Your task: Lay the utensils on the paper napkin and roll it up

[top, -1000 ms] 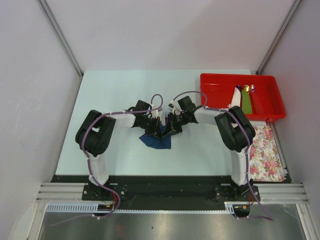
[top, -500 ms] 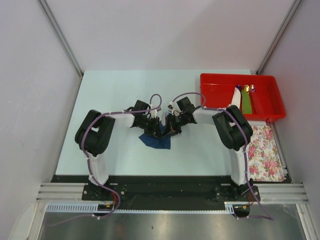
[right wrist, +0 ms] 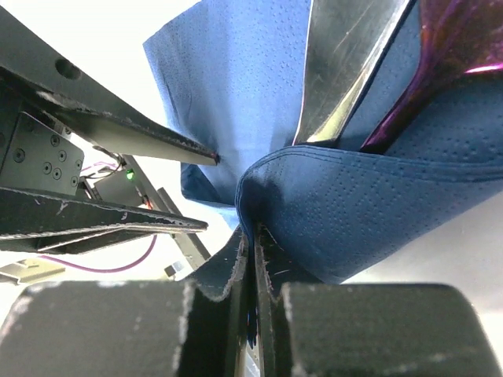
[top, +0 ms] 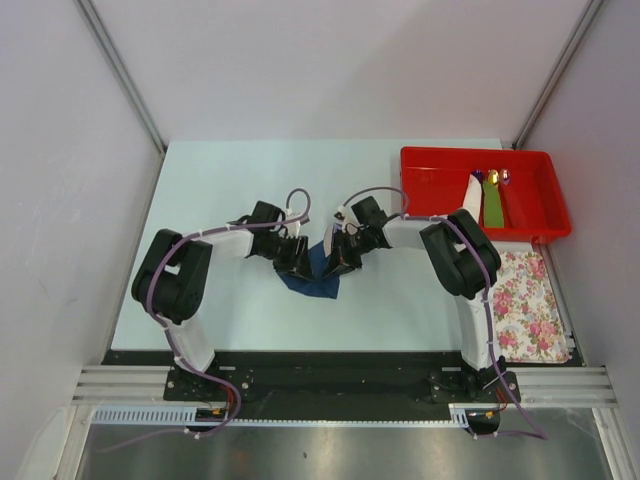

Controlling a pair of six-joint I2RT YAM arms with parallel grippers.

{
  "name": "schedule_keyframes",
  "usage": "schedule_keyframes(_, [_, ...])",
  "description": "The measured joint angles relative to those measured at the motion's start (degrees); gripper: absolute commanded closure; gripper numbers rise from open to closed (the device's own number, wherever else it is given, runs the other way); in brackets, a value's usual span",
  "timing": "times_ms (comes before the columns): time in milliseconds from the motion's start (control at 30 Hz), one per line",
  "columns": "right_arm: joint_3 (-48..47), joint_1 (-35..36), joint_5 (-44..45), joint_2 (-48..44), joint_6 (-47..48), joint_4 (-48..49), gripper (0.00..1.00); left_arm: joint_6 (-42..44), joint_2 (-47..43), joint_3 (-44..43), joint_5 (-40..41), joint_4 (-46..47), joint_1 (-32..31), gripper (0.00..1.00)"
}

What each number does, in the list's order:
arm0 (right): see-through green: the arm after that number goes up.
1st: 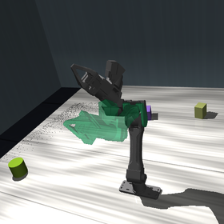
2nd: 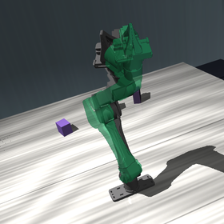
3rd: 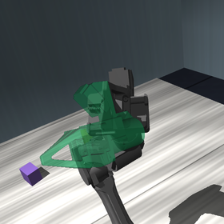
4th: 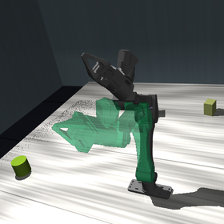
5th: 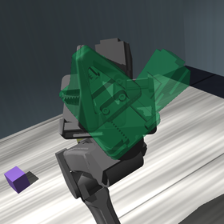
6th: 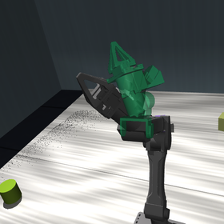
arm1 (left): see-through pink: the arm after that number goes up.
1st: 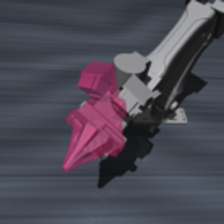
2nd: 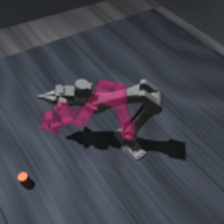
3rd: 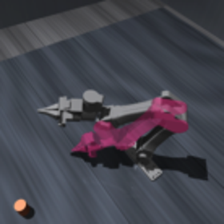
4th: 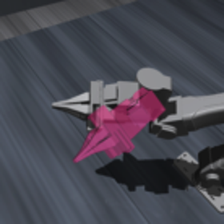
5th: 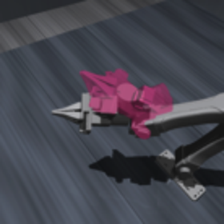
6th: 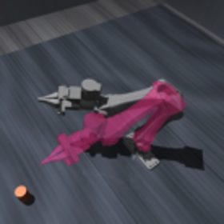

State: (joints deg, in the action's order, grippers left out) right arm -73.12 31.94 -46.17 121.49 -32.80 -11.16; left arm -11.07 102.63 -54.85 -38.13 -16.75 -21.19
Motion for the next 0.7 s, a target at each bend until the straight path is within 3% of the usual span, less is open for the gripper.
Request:
schedule_keyframes(100, [-0.02,0.17,0.07,0.0,-0.04,0.17,0.92,1.14,-0.11,0.04,0.0,-0.66,0.0,0.6])
schedule_keyframes(367, [-0.39,0.59,0.68,0.0,-0.31,0.35,0.91,1.68,0.9,0.04,0.31,-1.4,0.13,0.84])
schedule_keyframes(700, [-1.55,1.38,1.9,0.0,-0.44,0.28,0.9,1.44,1.57,0.04,0.24,-1.2,0.39,0.91])
